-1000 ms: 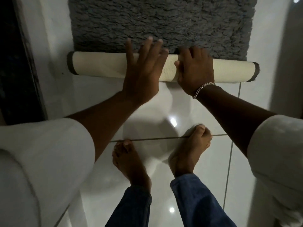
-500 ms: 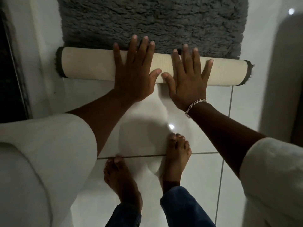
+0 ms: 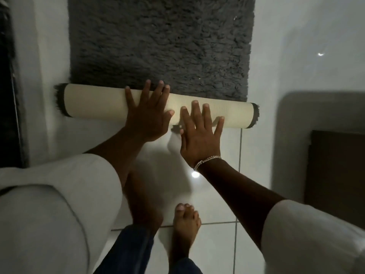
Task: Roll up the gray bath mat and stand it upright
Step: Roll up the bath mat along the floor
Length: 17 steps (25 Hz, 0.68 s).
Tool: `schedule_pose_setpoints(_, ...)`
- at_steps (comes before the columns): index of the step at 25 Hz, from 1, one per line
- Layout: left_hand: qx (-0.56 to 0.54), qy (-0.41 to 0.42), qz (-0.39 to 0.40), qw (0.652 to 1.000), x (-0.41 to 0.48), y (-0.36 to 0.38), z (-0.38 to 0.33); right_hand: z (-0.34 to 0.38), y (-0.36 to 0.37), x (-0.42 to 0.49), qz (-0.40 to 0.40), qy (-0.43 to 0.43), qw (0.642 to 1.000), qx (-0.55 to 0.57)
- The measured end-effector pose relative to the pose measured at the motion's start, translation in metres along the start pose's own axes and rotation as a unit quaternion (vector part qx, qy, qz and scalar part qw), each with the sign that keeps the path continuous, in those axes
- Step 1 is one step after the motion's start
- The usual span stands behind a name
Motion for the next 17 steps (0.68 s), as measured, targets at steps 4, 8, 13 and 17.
schedule_pose_setpoints(4,-0.095,-0.014,-0.002,0.995,0.052,-0.023,0.018,-0.018,-0.004,0.058,0.028,0.019,0.999,-0.027)
schedule_pose_setpoints(8,-0.056,0.043,-0.105,0.992,0.038,-0.035,0.01,-0.024,-0.009,0.1,0.051,0.03,0.998,-0.019)
schedule_pose_setpoints(13,-0.027,0.027,-0.028,0.999,0.049,-0.041,0.016,-0.022,-0.037,0.137,0.053,0.117,0.992,0.009)
schedule_pose_setpoints(17,-0.044,0.017,0.02,0.999,0.101,-0.053,0.033,-0.006,-0.047,0.109,-0.045,0.167,0.984,0.041)
Point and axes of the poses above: each hand's wrist, its own x-axis towards the middle knuckle, its own y-axis out of the palm, z = x × y, the point moved 4 cm from there along x, towards the middle knuckle, and after that the axes turned 2 degrees about y, right-handed, at the moved point
